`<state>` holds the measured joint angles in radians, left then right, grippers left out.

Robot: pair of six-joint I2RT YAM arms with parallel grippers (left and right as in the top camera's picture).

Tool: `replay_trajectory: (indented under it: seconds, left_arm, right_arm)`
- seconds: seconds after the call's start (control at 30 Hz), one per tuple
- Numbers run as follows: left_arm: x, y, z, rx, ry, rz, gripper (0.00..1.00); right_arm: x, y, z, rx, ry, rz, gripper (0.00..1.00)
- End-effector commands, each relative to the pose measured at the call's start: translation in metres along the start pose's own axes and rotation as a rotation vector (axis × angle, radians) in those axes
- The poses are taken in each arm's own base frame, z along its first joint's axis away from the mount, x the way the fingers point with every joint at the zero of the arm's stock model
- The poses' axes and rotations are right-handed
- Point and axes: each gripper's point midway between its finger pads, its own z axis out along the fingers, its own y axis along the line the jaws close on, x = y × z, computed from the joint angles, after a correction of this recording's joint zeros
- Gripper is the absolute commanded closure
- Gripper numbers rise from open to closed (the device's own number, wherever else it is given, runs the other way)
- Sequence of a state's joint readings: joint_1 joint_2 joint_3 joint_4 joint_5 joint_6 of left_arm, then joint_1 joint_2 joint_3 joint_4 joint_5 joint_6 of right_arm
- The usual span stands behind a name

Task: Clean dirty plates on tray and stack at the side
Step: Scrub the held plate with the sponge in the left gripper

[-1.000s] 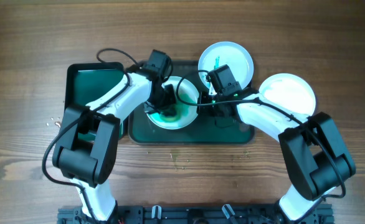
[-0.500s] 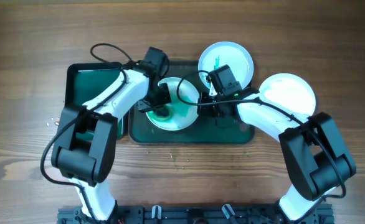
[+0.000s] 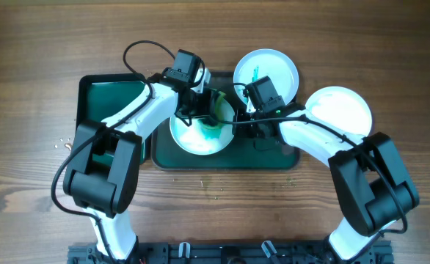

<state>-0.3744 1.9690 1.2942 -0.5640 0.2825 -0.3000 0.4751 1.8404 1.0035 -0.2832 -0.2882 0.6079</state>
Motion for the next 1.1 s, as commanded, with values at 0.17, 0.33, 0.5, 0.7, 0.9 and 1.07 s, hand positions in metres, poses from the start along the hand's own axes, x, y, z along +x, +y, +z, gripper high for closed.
replay_trajectory:
  seconds: [0.17, 0.33, 0.5, 0.7, 0.9, 1.07]
  left_arm:
    - [0.019, 0.119, -0.029, -0.666, -0.106, -0.337, 0.96]
    - [0.051, 0.118, -0.031, -0.664, 0.026, -0.403, 0.96]
    - [0.082, 0.047, -0.006, -0.259, 0.292, -0.245, 0.96]
    - [0.1, -0.023, -0.008, 0.148, 0.426, -0.049, 0.96]
    - [0.086, -0.032, -0.002, 0.188, 0.361, -0.01, 0.96]
    - [0.064, -0.013, 0.007, 0.059, 0.257, -0.076, 0.96]
  right_arm:
    - [0.003, 0.0, 0.004, 0.002, 0.021, -0.001, 0.96]
    - [0.002, 0.0, 0.004, 0.0, 0.017, -0.001, 0.96]
    - [0.002, 0.0, 0.004, 0.0, 0.018, 0.0, 0.96]
    - [0.002, 0.001, 0.004, -0.004, 0.02, -0.001, 0.96]
    - [0.003, 0.001, 0.004, -0.009, 0.024, -0.001, 0.96]
    - [0.003, 0.002, 0.004, -0.009, 0.024, -0.001, 0.95]
